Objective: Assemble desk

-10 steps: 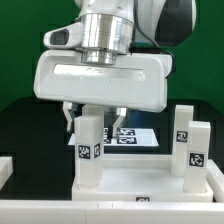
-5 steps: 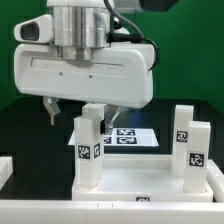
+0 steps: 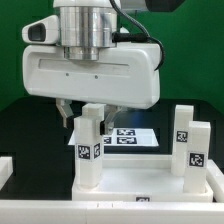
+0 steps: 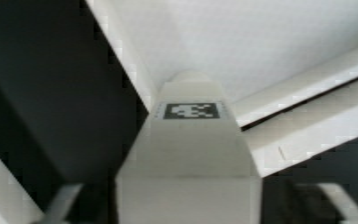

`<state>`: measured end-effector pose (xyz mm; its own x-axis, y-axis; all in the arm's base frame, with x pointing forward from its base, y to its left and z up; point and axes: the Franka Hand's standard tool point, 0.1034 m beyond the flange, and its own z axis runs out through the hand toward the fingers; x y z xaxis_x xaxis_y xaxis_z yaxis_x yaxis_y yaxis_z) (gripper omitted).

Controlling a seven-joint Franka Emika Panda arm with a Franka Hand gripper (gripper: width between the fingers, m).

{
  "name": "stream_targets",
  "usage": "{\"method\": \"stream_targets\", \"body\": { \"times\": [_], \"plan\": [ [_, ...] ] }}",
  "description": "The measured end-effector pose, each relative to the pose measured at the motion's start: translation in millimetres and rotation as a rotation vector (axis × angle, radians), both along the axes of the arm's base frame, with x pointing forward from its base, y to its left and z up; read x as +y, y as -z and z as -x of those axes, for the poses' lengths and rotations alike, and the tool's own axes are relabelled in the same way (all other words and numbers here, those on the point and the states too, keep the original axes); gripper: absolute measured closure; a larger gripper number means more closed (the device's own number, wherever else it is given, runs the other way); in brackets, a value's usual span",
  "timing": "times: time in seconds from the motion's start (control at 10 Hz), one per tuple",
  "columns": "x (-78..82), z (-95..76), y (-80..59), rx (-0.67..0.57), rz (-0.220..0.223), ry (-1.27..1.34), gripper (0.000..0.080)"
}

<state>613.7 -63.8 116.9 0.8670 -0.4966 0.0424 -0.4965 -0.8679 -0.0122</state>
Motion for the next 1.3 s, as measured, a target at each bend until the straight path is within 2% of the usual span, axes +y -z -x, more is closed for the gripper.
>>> {"method": "stream_targets", "body": {
  "times": [0.1,0.2,0.5,0.6,0.7,0.9,1.0,1.2,1.3],
  "plan": [
    [0.3,0.0,0.3,0.0,-0.003,0.055,0.0409],
    [0.9,0.0,0.6,-0.001,-0.009,0.126,0.0514],
    [1.8,-0.3,1.1,-0.004,-0.019,0.303,0.0514],
    [3.7,-2.2,1.4,-0.017,-0.025,0.492,0.0514],
    [4.2,-3.0,1.9,-0.028,-0.053,0.656,0.0514],
    [3.3,-3.5,3.0,-0.029,-0.194,1.105,0.0514],
    [5.4,-4.2,3.4,-0.02,-0.224,1.202,0.0514],
    [5.8,-4.2,3.6,-0.021,-0.222,1.184,0.0505],
    [7.3,-4.5,2.7,-0.028,-0.212,1.091,0.0329]
  ]
}}
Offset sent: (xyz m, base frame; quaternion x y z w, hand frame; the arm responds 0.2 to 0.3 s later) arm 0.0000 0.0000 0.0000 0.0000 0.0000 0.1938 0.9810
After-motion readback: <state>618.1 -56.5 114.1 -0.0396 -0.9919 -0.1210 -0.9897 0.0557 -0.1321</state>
